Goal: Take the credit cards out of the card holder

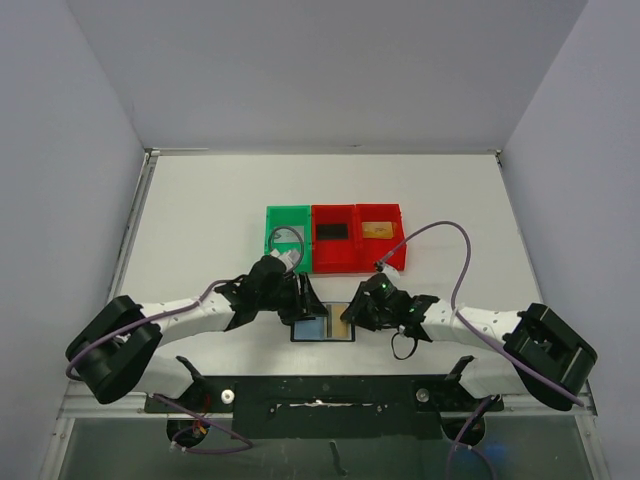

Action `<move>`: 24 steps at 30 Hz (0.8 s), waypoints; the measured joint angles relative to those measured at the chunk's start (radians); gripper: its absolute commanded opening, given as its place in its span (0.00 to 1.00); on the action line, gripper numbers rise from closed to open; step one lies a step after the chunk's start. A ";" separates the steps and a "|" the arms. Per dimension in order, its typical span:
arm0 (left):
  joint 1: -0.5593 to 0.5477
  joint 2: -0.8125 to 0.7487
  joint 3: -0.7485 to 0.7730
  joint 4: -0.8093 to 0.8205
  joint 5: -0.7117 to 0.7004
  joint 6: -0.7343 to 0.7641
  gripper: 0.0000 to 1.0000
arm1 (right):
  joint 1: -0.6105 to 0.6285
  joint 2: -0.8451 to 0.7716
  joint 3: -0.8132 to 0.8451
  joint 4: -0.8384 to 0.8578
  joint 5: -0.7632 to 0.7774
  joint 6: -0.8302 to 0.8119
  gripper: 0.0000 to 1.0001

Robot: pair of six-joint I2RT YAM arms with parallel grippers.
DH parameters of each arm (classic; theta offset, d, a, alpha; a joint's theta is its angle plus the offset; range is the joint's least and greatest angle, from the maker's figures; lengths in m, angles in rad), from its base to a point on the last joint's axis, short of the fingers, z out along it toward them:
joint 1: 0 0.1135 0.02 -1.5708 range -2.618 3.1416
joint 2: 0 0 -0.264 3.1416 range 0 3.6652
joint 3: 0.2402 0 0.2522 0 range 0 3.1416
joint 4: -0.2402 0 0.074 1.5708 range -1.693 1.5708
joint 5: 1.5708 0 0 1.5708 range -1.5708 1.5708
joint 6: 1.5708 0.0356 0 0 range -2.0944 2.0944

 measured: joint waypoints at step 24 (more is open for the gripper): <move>-0.034 0.180 -0.026 0.176 -0.026 -0.090 0.28 | 0.000 -0.004 -0.021 0.017 0.007 0.031 0.23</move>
